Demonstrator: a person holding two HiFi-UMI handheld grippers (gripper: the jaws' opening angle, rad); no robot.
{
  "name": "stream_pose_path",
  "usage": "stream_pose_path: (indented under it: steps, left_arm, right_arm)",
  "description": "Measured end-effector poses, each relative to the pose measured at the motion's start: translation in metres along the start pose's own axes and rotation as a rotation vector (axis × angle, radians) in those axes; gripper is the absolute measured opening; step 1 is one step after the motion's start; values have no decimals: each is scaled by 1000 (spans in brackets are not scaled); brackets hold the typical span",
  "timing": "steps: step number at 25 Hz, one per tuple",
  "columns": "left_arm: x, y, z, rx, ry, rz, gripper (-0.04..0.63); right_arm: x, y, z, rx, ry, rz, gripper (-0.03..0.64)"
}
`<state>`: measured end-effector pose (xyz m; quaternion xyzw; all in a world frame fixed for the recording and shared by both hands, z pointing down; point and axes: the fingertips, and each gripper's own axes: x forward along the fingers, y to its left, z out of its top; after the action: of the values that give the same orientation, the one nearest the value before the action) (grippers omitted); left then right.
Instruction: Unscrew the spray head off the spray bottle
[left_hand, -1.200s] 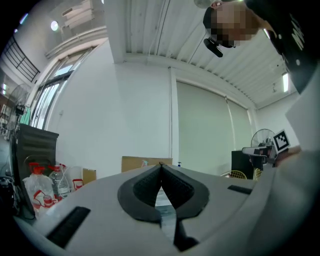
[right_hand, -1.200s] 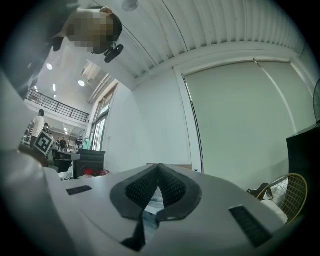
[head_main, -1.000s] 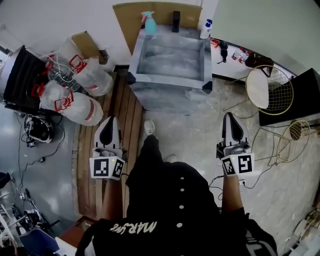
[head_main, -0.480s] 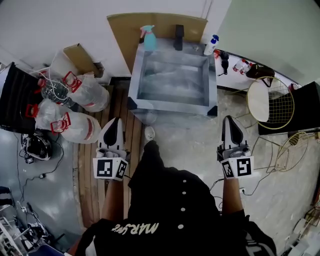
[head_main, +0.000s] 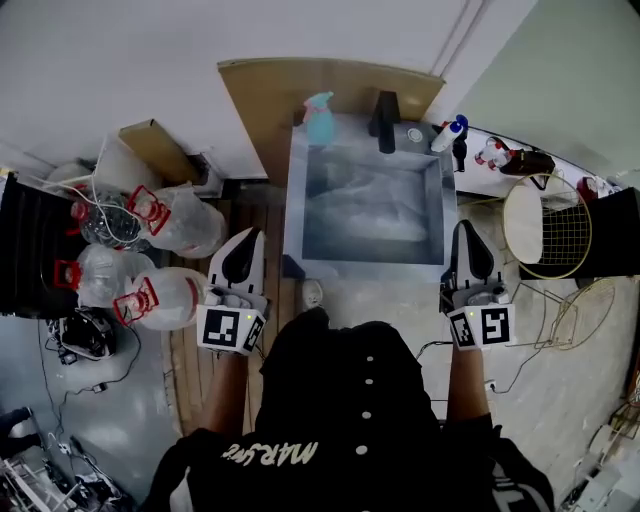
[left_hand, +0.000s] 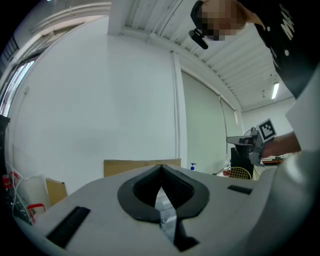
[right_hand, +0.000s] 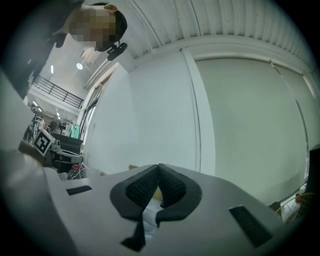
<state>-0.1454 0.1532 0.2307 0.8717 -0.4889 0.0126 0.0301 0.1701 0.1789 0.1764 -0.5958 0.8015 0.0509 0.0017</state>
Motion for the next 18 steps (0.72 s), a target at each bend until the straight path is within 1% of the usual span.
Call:
stream_pose_path:
  steps: [3,7,10,14,18]
  left_arm:
    - [24,15,-4,12,18,-46,26]
    - [53,26,-18,5,52,-80,26]
    - [73,31,-22,17,61,-78,26]
    - [98,35,-26,7,77,-69,28]
    - [134,41,-41,26,119,-88,28]
  right_arm:
    - [25,0,1,-11,9,-4,11]
    - [46,-3,-8,-7,24,9,11]
    - [66,-8,-13,-7,34,37,11]
    - [97,-17,-21,11,52,80,11]
    - [141,-21,-33,23,79,140,11]
